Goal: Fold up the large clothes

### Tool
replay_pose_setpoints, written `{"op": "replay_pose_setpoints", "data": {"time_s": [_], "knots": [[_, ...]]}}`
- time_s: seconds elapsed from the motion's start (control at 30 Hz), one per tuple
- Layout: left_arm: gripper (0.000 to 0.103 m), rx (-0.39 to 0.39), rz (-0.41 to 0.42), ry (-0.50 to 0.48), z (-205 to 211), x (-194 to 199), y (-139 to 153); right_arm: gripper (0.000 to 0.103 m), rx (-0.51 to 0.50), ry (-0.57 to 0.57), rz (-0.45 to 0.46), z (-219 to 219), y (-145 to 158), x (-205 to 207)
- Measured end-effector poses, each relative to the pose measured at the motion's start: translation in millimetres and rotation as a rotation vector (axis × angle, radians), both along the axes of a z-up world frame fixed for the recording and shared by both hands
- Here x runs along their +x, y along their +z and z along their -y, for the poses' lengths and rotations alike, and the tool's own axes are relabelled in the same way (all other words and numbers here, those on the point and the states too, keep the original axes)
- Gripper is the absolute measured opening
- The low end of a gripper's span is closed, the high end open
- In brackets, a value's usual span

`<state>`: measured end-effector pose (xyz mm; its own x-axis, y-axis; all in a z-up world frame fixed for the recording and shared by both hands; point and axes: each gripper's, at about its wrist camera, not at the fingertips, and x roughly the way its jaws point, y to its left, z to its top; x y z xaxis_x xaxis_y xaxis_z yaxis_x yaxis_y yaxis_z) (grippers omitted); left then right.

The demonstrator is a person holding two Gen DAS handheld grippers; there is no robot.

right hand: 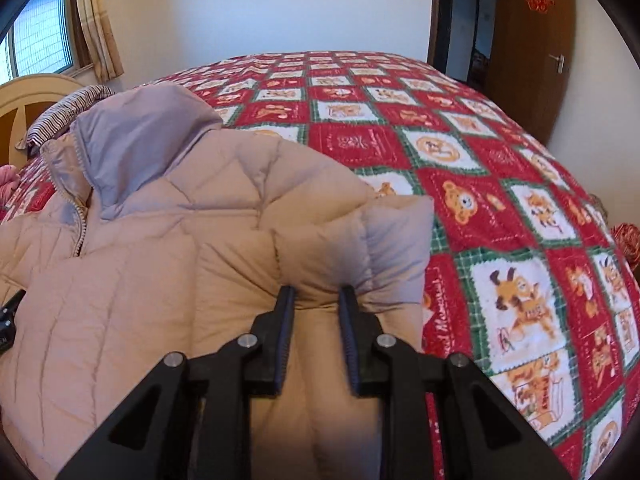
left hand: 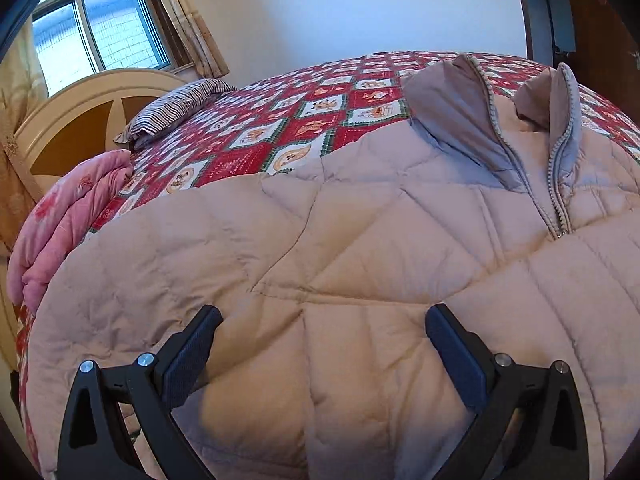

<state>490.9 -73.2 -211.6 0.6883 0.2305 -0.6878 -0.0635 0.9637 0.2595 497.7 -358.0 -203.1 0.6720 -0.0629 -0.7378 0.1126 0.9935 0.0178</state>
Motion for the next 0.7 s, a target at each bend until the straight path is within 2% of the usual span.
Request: {"op": "replay_pose_setpoints", "data": {"time_s": [0.17,0.23,0.27,0.3,0.33,0.37,0.43,0.5,0.6,0.67,0.7], "knots": [[0.102,0.017,-0.007,0.001,3,2,-1,0.026,-0.055,-0.003,-0.013,-7,0,5],[0.102,0.024,-0.047,0.002,1,2,12,0.026,-0.107,0.001,-0.027,-14,9,2],[0.102,0.006,-0.047,0.013,-3,-2,25,0.027,-0.12,-0.003,-0.018,-18,21,-5],[0.102,-0.04,-0.013,0.011,-7,-13,41,0.029,-0.097,0.002,0.01,-20,32,-14],[0.102,-0.079,0.017,-0.002,-10,-23,51,0.042,-0.07,0.01,0.048,-25,48,-26],[0.102,-0.127,0.05,-0.031,-11,-36,61,0.059,-0.058,0.007,0.086,-32,62,-39],[0.102,-0.17,0.06,-0.075,-4,-51,64,0.067,-0.011,0.038,0.14,-49,79,-59],[0.102,-0.145,0.025,-0.111,13,-55,50,0.067,0.026,0.092,0.137,-71,80,-67],[0.102,-0.03,-0.037,-0.108,34,-52,18,0.062,-0.001,0.15,0.096,-101,59,-66],[0.102,-0.031,-0.026,-0.107,35,-52,12,0.046,-0.028,0.162,0.055,-109,38,-60],[0.102,-0.041,-0.026,-0.109,34,-51,11,0.045,-0.034,0.159,0.043,-109,30,-59]]}}
